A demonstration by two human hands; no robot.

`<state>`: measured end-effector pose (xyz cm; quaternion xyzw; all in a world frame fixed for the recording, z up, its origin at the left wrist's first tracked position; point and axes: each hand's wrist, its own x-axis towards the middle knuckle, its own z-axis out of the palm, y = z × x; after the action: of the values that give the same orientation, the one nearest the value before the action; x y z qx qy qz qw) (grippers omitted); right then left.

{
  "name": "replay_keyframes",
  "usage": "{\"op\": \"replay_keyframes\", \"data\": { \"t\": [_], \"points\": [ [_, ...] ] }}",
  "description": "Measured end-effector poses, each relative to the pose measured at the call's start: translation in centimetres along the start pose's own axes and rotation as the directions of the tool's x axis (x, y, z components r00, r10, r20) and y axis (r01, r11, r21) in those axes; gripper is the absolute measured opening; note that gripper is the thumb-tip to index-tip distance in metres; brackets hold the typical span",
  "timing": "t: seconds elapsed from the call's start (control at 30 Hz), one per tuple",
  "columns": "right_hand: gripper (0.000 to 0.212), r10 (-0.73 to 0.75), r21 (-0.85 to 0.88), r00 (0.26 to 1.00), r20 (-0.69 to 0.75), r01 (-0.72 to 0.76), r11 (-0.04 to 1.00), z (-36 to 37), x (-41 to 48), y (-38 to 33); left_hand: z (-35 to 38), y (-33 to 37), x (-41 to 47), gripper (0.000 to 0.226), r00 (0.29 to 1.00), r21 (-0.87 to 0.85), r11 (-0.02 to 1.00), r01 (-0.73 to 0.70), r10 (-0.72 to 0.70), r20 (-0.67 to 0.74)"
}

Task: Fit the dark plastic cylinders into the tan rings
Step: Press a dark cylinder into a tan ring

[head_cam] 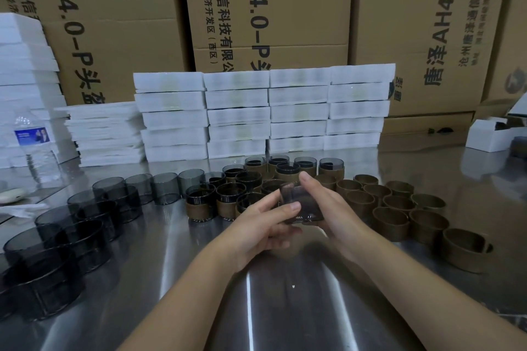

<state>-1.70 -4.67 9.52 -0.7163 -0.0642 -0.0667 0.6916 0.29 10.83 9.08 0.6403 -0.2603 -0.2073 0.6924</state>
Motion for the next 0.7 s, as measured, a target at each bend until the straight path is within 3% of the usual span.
{"op": "replay_keyframes", "data": {
  "t": [0.2,0.37,0.5,0.6,0.7],
  "points": [
    [0.063,-0.020,0.072,0.998,0.058,0.016,0.997,-0.01,-0.04,-0.25,0.01,0.04,-0.07,0.029,0.999,-0.041,0.999,0.005,-0.003,0.043],
    [0.070,-0.006,0.146,0.997,0.078,-0.005,0.989,-0.02,0.14,-0.04,-0.30,-0.18,0.01,0.033,0.997,-0.044,0.999,0.004,0.000,0.077],
    [0.059,0.015,0.130,0.995,0.094,-0.027,0.991,0.08,0.18,0.03,-0.33,-0.24,0.16,0.039,0.998,-0.022,1.000,0.015,-0.013,0.067],
    [0.074,-0.004,0.017,1.000,0.024,0.004,1.000,0.36,0.16,0.21,-0.16,-0.56,0.36,0.037,1.000,0.020,1.000,0.011,-0.012,0.023],
    [0.088,-0.067,-0.080,0.994,-0.084,0.060,0.995,0.50,0.14,0.35,-0.15,-0.85,0.61,0.051,0.998,0.103,0.995,-0.009,0.015,-0.057]
  ]
}}
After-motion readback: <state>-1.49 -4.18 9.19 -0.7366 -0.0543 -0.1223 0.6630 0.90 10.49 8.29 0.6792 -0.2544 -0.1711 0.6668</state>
